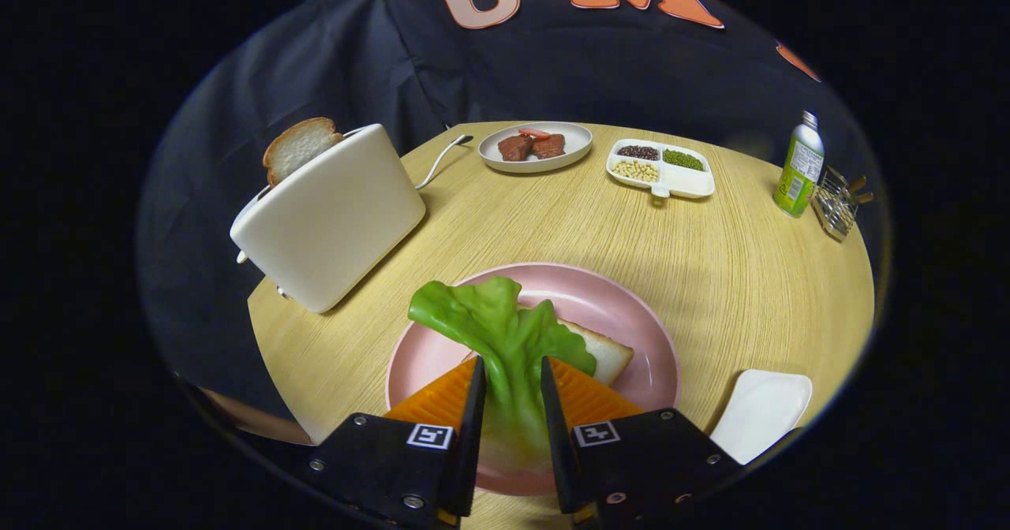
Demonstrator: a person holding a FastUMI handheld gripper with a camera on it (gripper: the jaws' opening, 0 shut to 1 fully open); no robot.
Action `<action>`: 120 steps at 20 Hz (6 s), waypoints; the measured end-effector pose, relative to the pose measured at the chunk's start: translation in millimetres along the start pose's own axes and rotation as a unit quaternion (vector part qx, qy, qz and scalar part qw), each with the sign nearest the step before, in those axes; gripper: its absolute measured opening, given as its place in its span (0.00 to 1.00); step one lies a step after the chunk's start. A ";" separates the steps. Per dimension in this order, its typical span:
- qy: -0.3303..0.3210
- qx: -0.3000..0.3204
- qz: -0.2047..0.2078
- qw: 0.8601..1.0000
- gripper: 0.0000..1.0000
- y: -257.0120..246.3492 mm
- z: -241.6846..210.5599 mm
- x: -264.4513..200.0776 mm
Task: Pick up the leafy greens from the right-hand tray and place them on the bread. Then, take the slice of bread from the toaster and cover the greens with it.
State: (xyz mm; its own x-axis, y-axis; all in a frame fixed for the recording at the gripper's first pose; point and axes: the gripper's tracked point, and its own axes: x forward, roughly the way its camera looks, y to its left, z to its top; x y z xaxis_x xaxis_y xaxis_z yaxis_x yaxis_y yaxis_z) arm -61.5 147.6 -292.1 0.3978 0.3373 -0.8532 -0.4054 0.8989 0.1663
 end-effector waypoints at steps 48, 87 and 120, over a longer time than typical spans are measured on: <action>-0.057 -0.002 0.098 0.994 0.92 143.8 200.5 -48.0; 0.119 0.070 0.048 0.989 0.16 212.7 209.1 49.0; -0.035 0.196 0.147 0.969 0.14 109.8 208.4 -69.3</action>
State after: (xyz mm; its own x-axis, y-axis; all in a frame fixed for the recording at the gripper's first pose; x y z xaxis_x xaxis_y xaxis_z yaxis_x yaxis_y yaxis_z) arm 37.9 281.2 -111.7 0.3729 0.6010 -0.7069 -0.1710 0.7933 0.5843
